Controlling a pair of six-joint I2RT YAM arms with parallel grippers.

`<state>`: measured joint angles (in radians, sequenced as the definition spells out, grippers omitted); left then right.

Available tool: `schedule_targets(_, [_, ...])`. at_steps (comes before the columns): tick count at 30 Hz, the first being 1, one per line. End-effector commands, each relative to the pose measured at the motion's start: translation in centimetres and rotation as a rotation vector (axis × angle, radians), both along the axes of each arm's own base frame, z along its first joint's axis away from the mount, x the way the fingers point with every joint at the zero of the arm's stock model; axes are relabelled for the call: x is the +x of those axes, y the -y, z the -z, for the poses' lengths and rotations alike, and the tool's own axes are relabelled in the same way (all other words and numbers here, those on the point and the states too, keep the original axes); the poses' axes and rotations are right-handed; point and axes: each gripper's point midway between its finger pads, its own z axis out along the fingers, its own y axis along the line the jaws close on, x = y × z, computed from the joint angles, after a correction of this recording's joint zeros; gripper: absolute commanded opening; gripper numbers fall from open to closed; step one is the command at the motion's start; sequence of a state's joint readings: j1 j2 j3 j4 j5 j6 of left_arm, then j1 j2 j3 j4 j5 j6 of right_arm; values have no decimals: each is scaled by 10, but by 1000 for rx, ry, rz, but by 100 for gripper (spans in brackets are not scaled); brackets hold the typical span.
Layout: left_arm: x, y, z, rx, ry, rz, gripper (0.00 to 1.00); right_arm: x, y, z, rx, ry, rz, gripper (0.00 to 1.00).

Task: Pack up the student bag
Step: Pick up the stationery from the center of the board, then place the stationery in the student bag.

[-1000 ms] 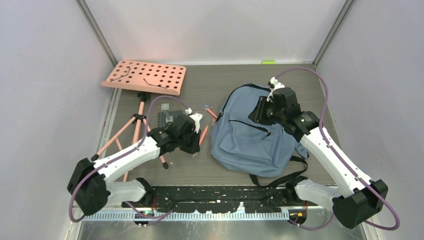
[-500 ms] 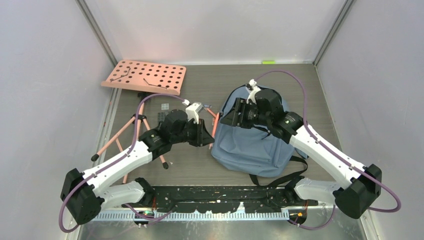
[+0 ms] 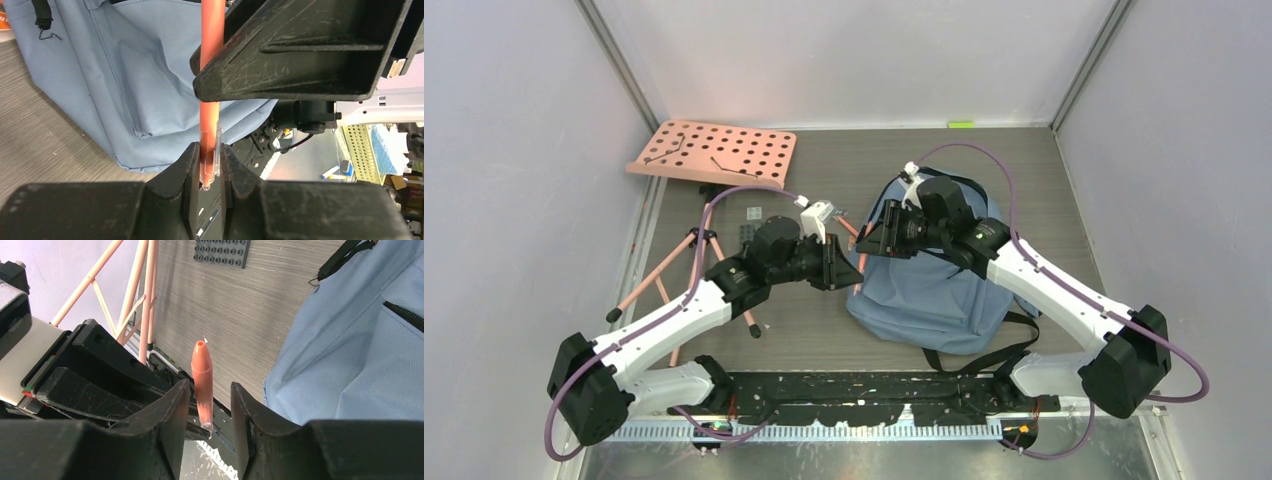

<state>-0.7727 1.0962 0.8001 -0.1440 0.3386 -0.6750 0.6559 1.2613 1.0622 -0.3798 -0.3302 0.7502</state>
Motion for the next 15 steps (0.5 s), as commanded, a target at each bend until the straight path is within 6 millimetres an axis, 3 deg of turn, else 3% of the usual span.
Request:
schedule_targets(1, [1, 14, -34, -91, 61, 42, 4, 6, -12, -30, 68, 64, -21, 40])
schedule_targets(5, [-1, 15, -35, -96, 61, 58, 5, 7, -13, -32, 62, 69, -22, 34])
schedule_targets(9, [-3, 17, -34, -94, 60, 70, 7, 10, -14, -33, 66, 76, -18, 14])
schedule_targets(10, [-3, 17, -33, -91, 59, 70, 11, 11, -15, -33, 65, 79, -17, 5])
schedule_targets(11, [-3, 16, -32, -87, 55, 72, 16, 13, -13, -33, 60, 87, -6, 3])
schedule_targets(15, [0, 13, -24, -53, 46, 47, 49, 26, 8, -32, -33, 146, 57, 1])
